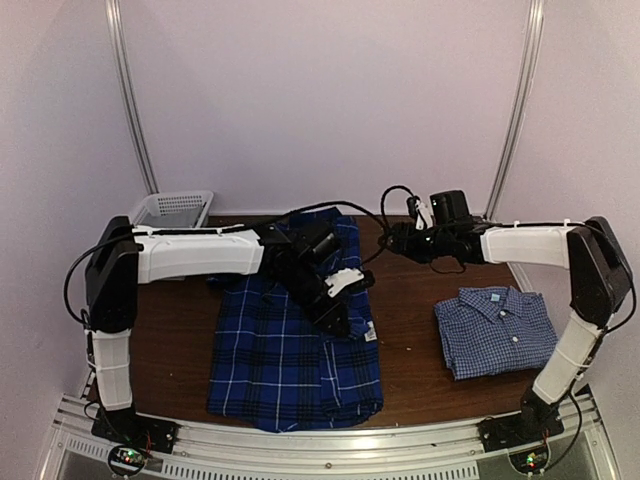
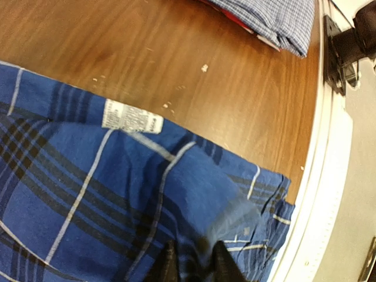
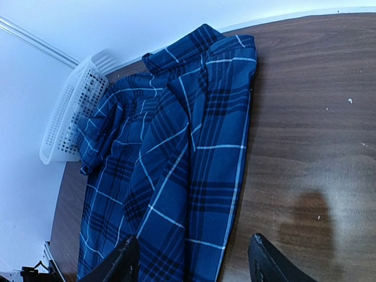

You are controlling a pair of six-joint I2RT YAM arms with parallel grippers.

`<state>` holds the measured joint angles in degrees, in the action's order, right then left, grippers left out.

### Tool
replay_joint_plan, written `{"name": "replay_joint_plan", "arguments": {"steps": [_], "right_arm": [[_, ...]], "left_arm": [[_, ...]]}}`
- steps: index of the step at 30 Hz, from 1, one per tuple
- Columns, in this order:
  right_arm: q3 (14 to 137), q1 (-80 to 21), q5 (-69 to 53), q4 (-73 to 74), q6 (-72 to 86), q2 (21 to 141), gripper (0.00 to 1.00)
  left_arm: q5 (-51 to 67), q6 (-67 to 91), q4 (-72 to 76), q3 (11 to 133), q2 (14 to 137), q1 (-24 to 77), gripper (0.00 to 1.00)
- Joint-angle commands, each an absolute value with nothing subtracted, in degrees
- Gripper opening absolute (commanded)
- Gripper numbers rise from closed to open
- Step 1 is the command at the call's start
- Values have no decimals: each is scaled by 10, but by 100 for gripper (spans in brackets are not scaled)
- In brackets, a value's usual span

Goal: Fold and stack the long sleeve shirts
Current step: Smooth out the 1/3-folded shirt at the center of the board.

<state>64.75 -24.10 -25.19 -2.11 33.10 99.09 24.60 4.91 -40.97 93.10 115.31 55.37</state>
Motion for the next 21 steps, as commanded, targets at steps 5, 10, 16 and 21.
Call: {"name": "replay_joint_plan", "arguments": {"steps": [5, 10, 16, 21], "right_arm": [[549, -293, -176, -4, 295, 898, 66], [501, -331, -136, 24, 285, 841, 67], [487, -447, -60, 62, 287, 817, 66], [516, -555, -5, 85, 308, 863, 64]], "left_arm": [[262, 72, -368, 894, 1121, 554, 65], [253, 162, -284, 840, 1077, 511, 68], [246, 319, -172, 727, 1035, 418, 65], [232, 373, -129, 674, 1026, 379, 65]]}}
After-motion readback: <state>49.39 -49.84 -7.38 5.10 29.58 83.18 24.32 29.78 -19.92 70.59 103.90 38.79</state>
